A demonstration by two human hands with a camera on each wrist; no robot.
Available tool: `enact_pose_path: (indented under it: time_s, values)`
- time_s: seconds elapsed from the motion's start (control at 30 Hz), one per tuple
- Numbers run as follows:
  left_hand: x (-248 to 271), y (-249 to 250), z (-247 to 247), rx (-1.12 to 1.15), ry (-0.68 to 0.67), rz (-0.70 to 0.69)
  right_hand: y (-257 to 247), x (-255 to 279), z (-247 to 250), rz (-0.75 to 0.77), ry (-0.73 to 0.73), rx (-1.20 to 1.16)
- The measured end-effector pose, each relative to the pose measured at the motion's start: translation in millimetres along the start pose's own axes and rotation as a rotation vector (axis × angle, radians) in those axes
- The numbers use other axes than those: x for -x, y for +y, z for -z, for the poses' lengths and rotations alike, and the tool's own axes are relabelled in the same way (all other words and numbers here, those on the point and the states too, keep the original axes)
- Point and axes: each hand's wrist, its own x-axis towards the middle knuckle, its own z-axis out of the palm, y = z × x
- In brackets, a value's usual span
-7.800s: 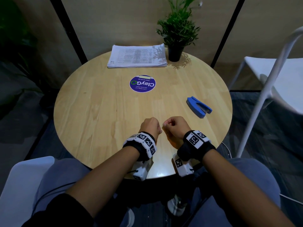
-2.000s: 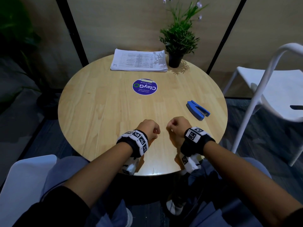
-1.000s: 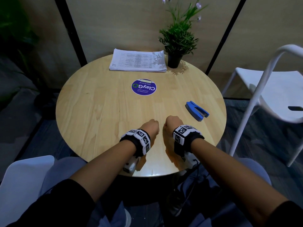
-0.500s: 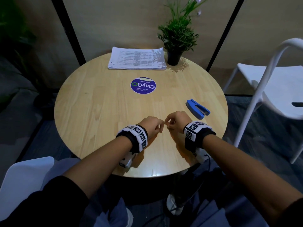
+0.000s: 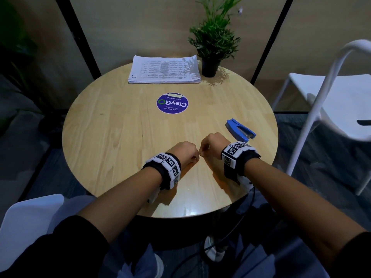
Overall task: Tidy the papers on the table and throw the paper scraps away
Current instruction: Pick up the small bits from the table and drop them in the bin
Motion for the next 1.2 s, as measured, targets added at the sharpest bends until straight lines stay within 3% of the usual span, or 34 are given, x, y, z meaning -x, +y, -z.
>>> enact_pose_path:
  time_s: [0.1,0.23,0.4,0.53,0.77,1.2]
  values:
    - [-4.4,6.1,5.1,-0.047,-0.115,0.017,-3.9,2.4,-4.1,-0.033,0.007,0.03]
    - [-8.7,10.8,6.7,-0.161,-0.138,-0.042,-2.6,6.1,-11.0,-0.041,0.041,0.027]
    - [-9.5,15.8,7.5,-0.486,-0.198,-0.219,18.2,9.9,-14.1,-0.013,0.152,-0.225]
    - [-6.5,11.8,2.5,-0.538,-0.184,-0.254,33.5,12.7,-12.5,-0.05,0.235,-0.33]
    - [-3.1,15.8,-4.0,-0.45,-0.111,-0.185,31.4,9.0,-8.8,-0.005,0.201,-0.225]
    - [-3.5,10.0,-11.7,-0.113,-0.054,0.092,12.7,7.9,-11.9,0.031,0.1,0.037]
